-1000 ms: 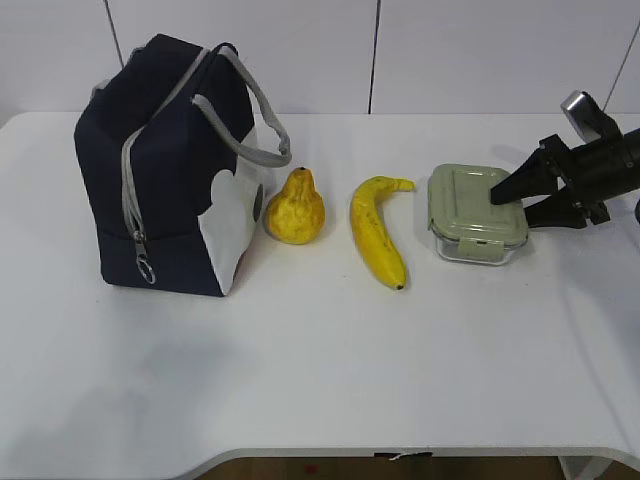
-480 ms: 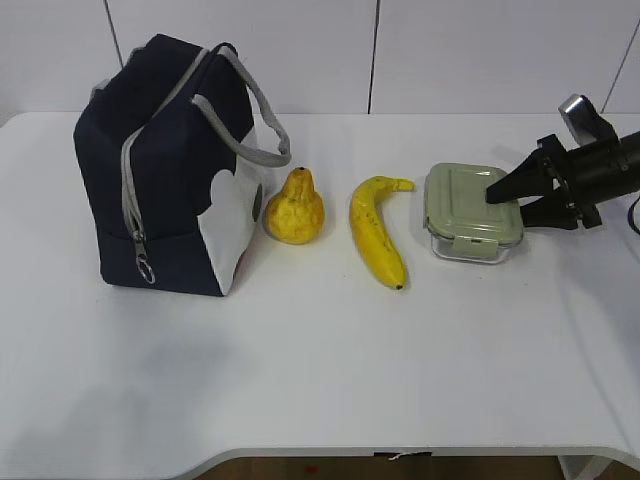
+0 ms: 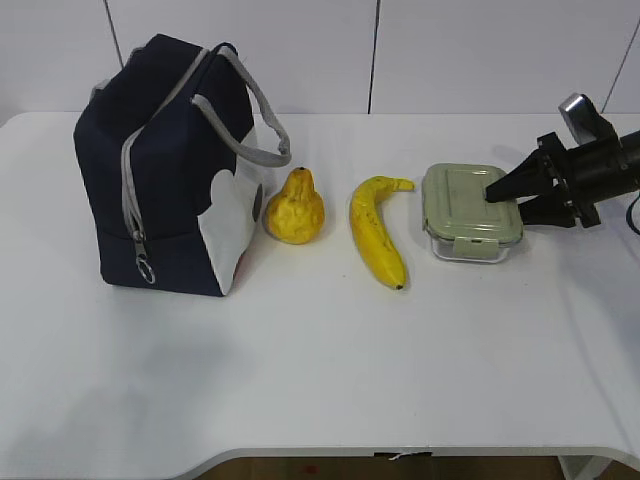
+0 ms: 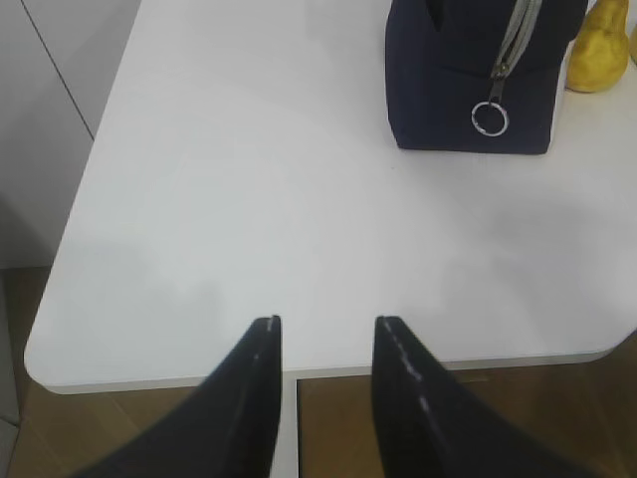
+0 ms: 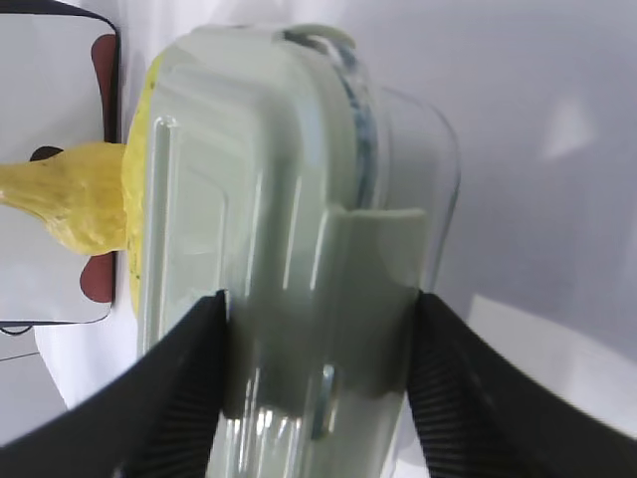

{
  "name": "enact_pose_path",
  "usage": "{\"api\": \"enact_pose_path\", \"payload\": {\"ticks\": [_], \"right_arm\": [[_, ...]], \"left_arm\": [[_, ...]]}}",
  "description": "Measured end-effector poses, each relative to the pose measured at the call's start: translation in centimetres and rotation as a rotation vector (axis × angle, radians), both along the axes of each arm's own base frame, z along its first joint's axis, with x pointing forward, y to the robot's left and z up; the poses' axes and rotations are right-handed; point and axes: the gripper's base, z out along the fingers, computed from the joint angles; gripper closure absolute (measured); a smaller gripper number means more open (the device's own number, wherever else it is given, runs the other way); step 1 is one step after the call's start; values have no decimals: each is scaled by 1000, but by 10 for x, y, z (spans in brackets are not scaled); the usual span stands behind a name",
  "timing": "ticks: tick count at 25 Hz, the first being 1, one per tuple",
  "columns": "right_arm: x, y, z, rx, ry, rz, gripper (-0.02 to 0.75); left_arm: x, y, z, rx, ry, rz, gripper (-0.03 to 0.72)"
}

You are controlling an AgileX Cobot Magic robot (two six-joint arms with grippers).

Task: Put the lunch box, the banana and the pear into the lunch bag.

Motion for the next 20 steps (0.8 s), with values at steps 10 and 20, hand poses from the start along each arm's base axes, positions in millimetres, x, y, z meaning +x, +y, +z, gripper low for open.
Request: {"api": "enact_pose_path", "payload": {"ticks": [10, 20], "right_arm": [[0, 0, 0, 7, 0, -1, 334], [2, 0, 2, 13, -8, -4, 335]], "left_arm": [[0, 0, 0, 0, 0, 0, 447], [0, 0, 0, 0, 0, 0, 447]]}}
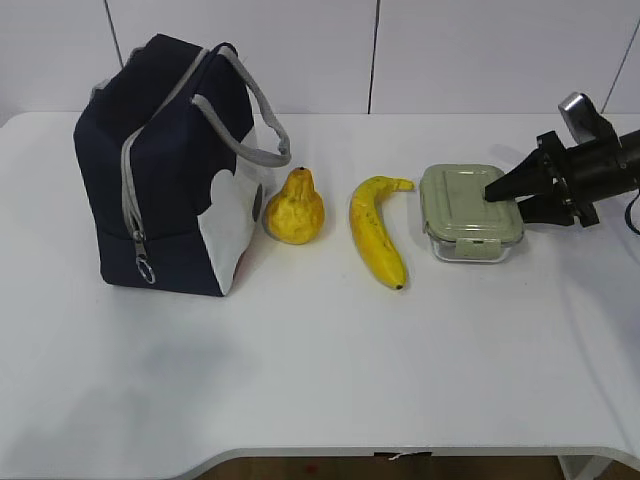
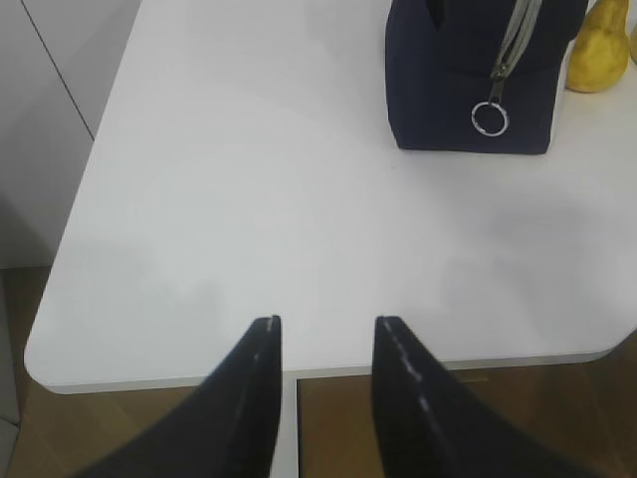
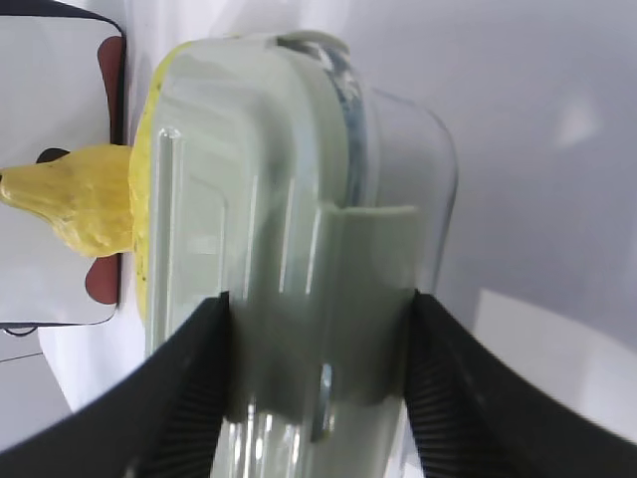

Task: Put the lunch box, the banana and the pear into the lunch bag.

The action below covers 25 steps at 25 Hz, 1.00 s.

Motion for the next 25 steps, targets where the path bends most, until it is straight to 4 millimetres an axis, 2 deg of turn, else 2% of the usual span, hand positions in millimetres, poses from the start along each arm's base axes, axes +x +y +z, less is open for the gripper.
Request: {"api": "enact_pose_path", "payload": {"ticks": [10, 13, 16, 19, 25], "right_arm": [[12, -6, 10, -33, -22, -36, 338], [11, -6, 13, -44, -10, -40, 339], [9, -6, 27, -61, -15, -49, 339], [7, -6, 43, -64, -30, -65, 339], [1, -4, 75, -60, -46, -101, 339]], "left_arm": [[0, 0, 1, -3, -6, -2, 447], [0, -2, 9, -23, -57, -12, 437], [2, -3, 20, -42, -89, -21, 426], [18, -4, 31, -61, -80, -23, 422], [65, -6, 55, -134, -46, -27, 421]]}}
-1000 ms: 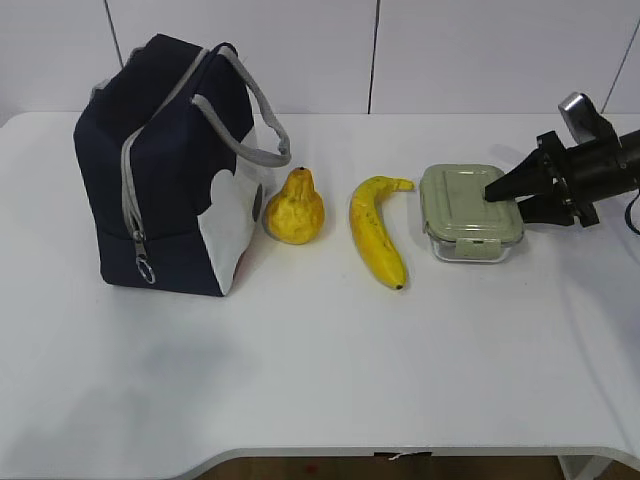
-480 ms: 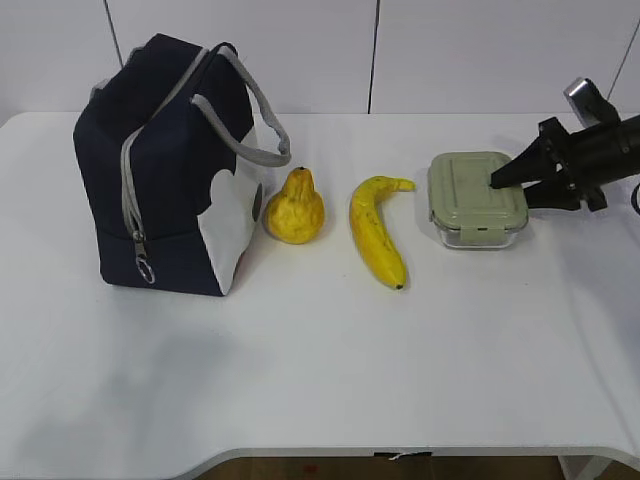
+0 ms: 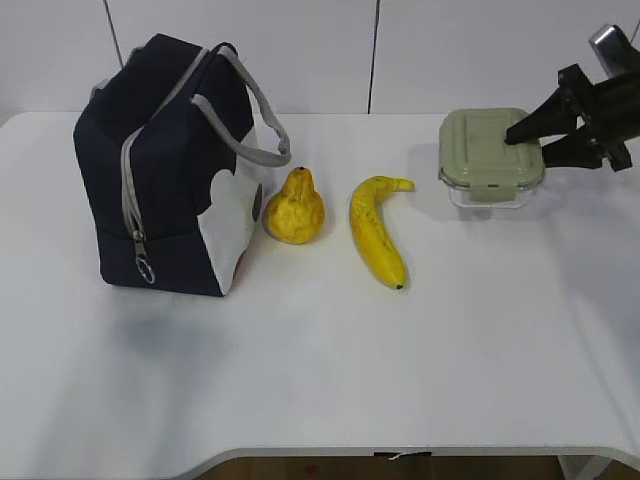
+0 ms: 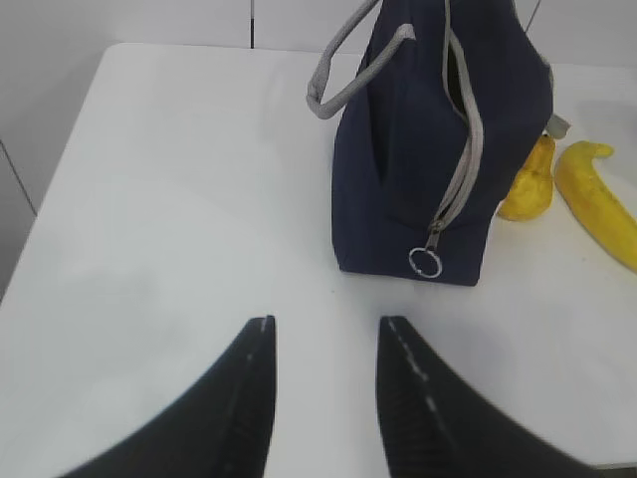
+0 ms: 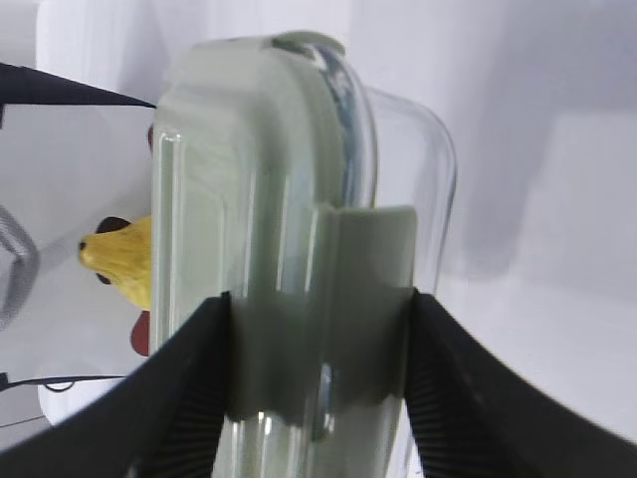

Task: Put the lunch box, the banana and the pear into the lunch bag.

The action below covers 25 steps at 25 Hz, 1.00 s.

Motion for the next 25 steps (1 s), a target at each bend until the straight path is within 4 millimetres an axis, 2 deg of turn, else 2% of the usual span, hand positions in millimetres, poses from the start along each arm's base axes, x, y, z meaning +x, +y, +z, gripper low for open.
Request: {"api": "enact_pose_path", "payload": {"ticks": [5, 9, 15, 20, 25], "right_arm": [[-6, 2, 23, 1, -19, -19, 339], [-9, 3, 33, 4, -23, -29, 340], [-9, 3, 36, 13, -13, -43, 340], [-10, 3, 36, 17, -7, -47, 340], [-10, 3, 36, 18, -5, -48, 341]], "left_arm": [[57, -4, 18, -106, 94, -15, 420], [105, -5, 29, -154, 161, -29, 409], [178, -10, 36, -244, 244, -64, 330], [241, -14, 38, -265, 288, -123, 321], [290, -20, 33, -242, 318, -177, 318]]}}
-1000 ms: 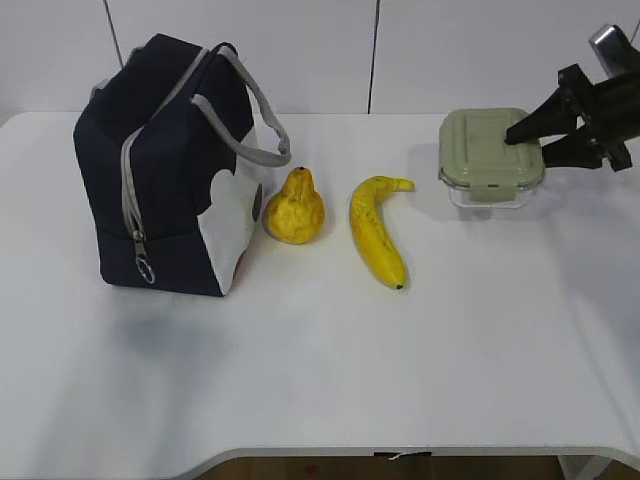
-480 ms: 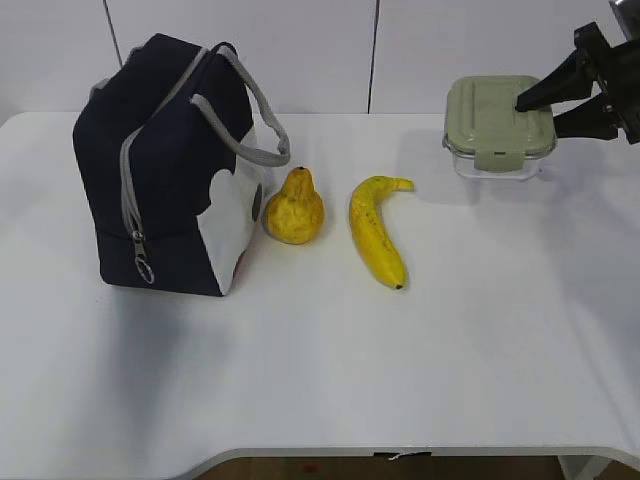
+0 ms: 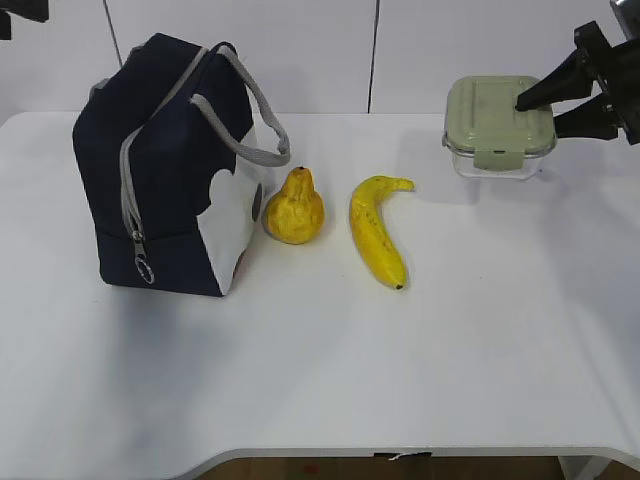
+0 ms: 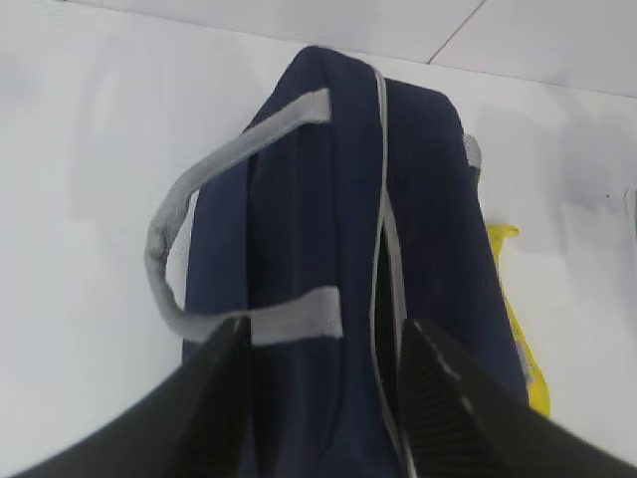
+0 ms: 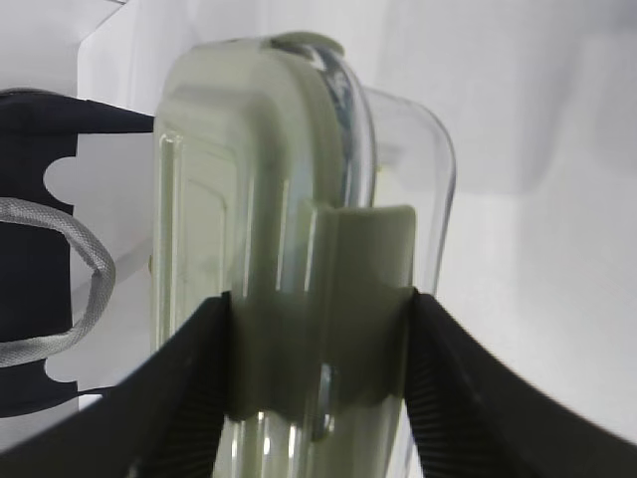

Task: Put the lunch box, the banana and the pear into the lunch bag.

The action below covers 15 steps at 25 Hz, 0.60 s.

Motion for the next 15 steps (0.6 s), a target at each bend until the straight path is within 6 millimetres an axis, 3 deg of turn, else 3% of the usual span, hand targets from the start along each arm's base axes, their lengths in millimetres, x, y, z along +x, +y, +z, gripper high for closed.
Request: {"api": "enact_pose_path", "payload": {"ticks": [6, 15], "right_arm": [[0, 0, 0, 1, 1, 3, 341], [-1, 0, 0, 2, 2, 5, 341]], "left_arm": [[42, -22, -18, 26, 20, -89, 306], [70, -36, -58, 66, 70, -120, 296]]}}
